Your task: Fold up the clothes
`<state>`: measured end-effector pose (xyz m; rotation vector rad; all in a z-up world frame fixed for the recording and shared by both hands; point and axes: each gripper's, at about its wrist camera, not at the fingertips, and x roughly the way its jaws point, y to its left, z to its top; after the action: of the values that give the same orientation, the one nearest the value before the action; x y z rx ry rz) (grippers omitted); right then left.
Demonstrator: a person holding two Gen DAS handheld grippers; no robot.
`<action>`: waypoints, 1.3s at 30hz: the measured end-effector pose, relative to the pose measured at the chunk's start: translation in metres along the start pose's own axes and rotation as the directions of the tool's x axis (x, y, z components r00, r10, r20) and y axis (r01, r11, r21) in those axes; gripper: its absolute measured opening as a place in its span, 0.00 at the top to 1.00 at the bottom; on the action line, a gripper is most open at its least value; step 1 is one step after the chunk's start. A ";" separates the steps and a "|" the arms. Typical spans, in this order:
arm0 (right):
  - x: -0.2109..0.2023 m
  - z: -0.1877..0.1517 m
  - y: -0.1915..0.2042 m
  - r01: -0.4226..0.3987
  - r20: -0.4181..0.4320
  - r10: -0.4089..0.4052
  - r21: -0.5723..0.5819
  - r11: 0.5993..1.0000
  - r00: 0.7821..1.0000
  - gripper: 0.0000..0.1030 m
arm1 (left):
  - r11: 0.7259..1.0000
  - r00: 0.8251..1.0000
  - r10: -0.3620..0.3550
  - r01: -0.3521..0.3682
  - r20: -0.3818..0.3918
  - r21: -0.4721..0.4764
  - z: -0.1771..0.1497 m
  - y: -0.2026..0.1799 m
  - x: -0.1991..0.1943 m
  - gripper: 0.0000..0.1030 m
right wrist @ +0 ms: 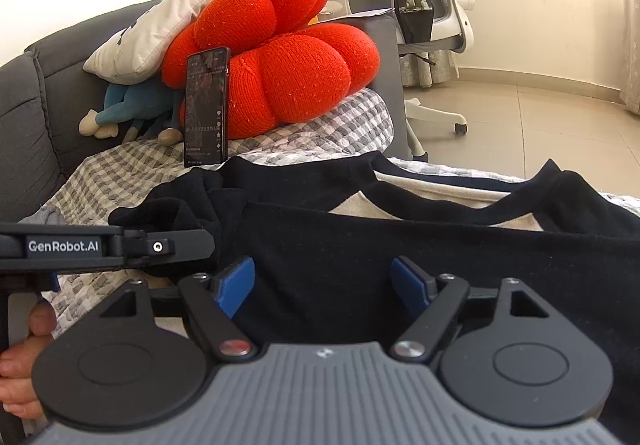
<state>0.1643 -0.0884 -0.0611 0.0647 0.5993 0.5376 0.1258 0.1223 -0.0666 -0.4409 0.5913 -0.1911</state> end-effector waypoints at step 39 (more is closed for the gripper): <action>-0.031 0.009 -0.042 0.024 0.092 -0.050 0.267 0.963 0.994 0.17 | 0.996 0.976 0.065 -0.075 0.206 0.040 0.015 -0.027 -0.005 0.93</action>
<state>0.1673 -0.1398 -0.0462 0.3317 0.5722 0.4125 0.1292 0.1049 -0.0411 -0.3873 0.3983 -0.0908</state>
